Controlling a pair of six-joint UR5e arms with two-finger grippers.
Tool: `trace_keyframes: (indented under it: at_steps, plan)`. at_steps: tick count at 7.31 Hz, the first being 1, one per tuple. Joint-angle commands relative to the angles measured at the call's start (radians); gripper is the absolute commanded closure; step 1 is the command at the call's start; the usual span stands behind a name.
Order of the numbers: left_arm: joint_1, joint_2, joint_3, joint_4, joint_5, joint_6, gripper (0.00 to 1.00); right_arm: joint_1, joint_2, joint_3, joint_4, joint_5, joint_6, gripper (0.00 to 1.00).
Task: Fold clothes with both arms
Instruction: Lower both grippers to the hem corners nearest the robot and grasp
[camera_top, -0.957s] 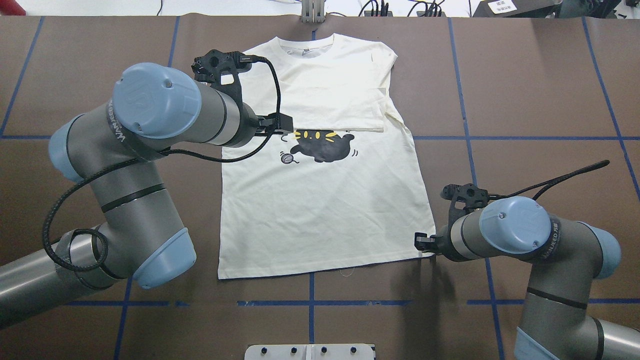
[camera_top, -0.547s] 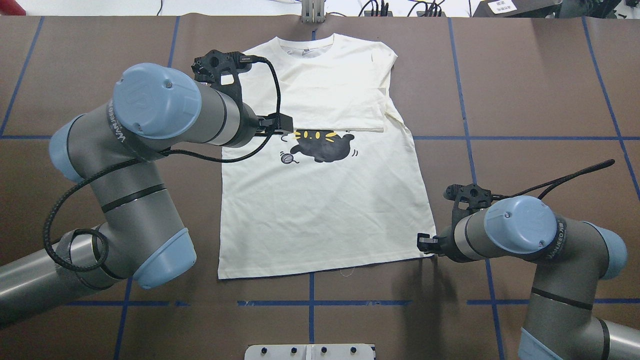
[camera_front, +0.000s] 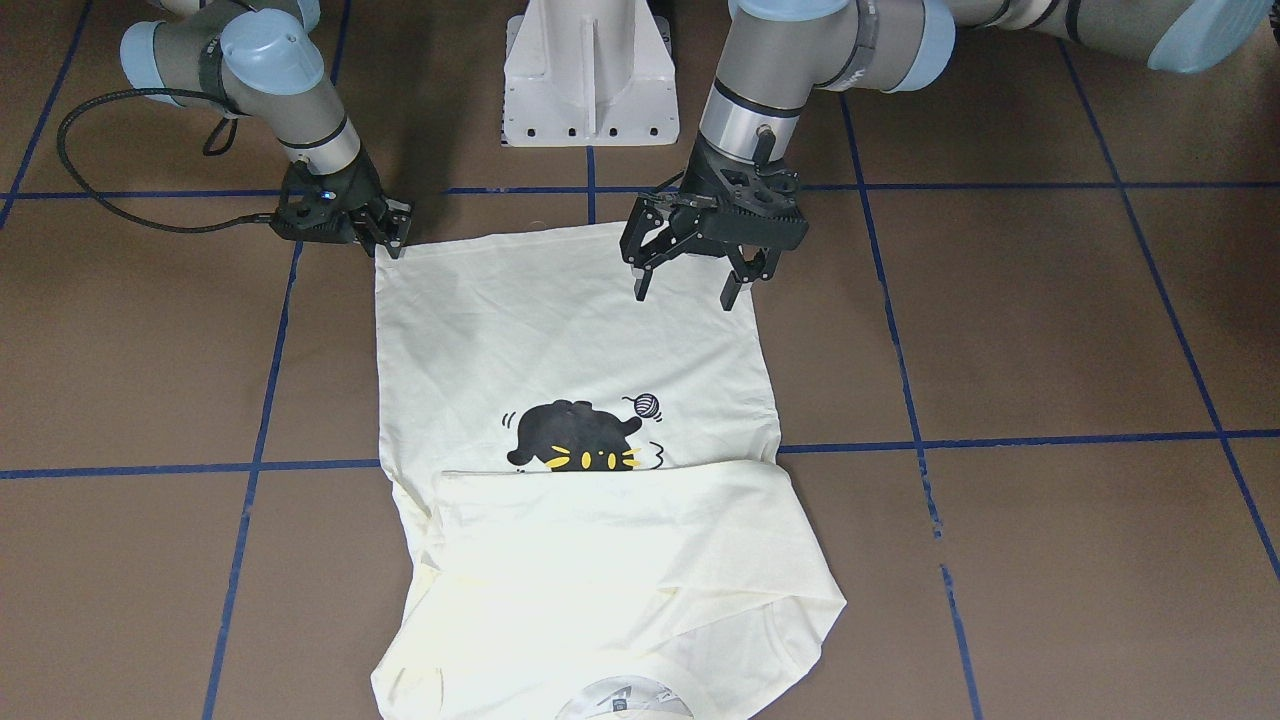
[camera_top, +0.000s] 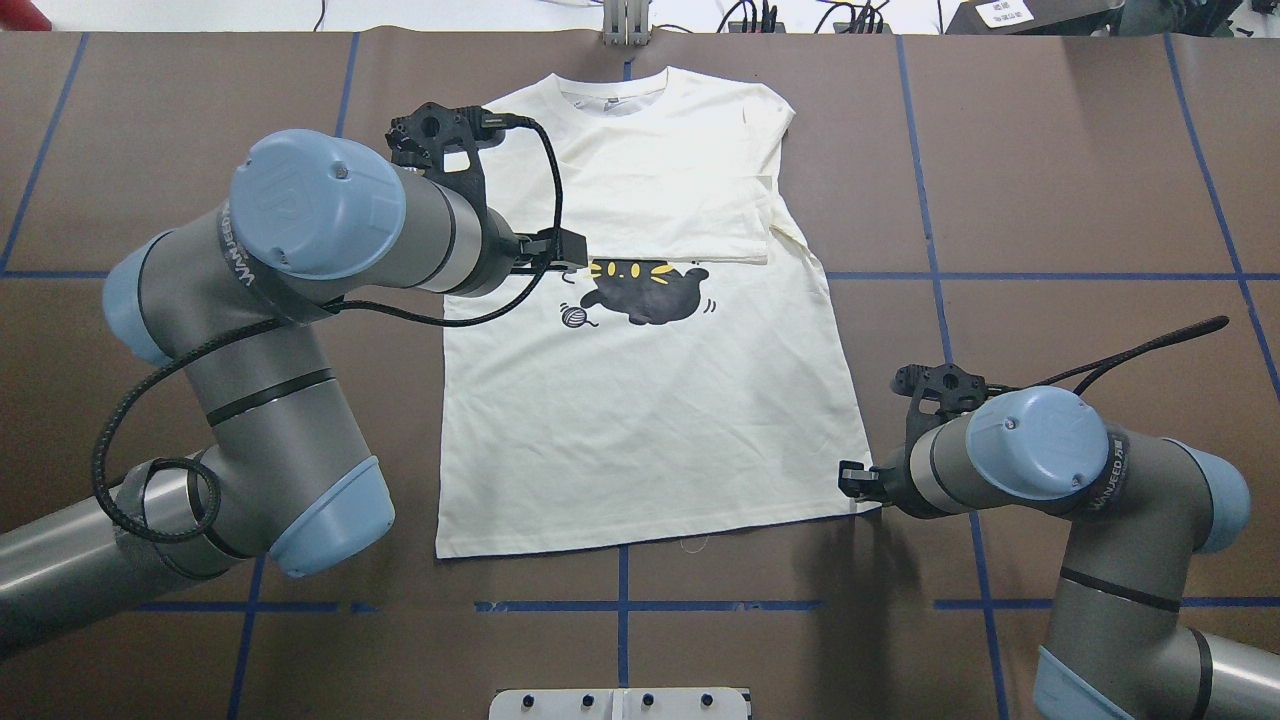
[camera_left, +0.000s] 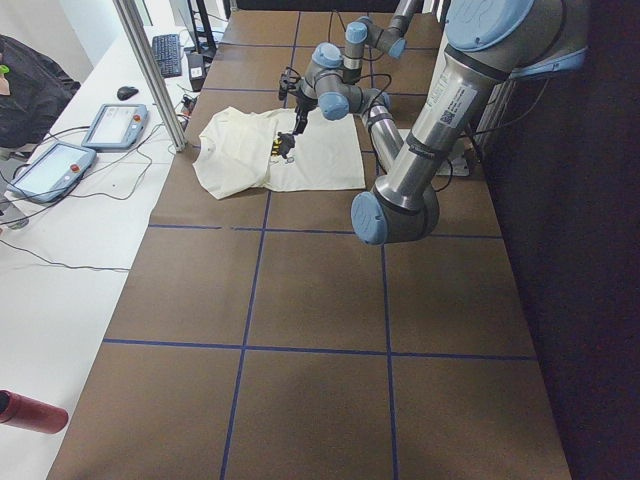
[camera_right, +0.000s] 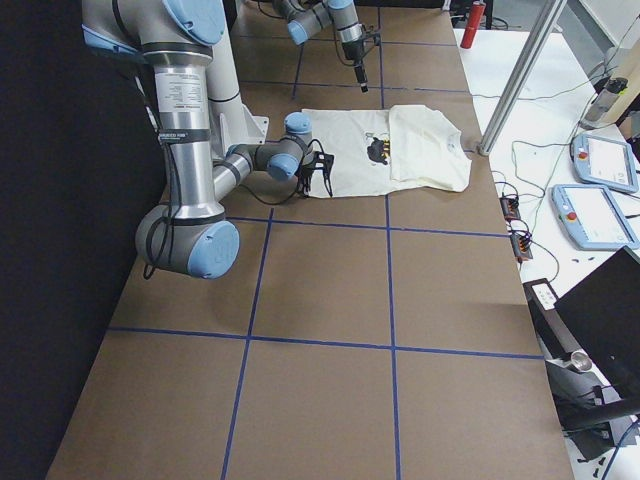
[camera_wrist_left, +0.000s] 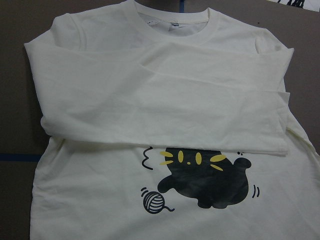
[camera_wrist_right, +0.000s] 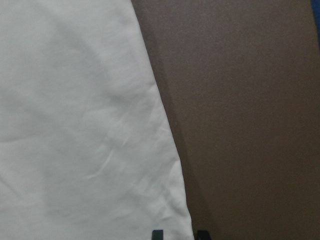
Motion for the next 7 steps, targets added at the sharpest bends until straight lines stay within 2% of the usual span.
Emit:
trace_keyframes:
  at_steps: [1,2,4,7]
  plan:
    - [0.000,0.002,-0.001,0.000,0.002,0.002,0.01,0.006,0.003,-0.006,0.000,0.000,-0.003,0.69]
    - [0.000,0.002,0.001,0.000,0.002,0.000,0.01,0.006,0.005,-0.008,0.000,0.000,-0.003,0.75]
    - [0.000,0.015,-0.002,0.000,0.000,0.000,0.01,0.005,0.006,-0.008,0.001,0.000,-0.003,1.00]
    - [0.006,0.043,-0.007,-0.002,-0.003,-0.015,0.01,0.005,0.009,0.001,0.009,-0.004,0.006,1.00]
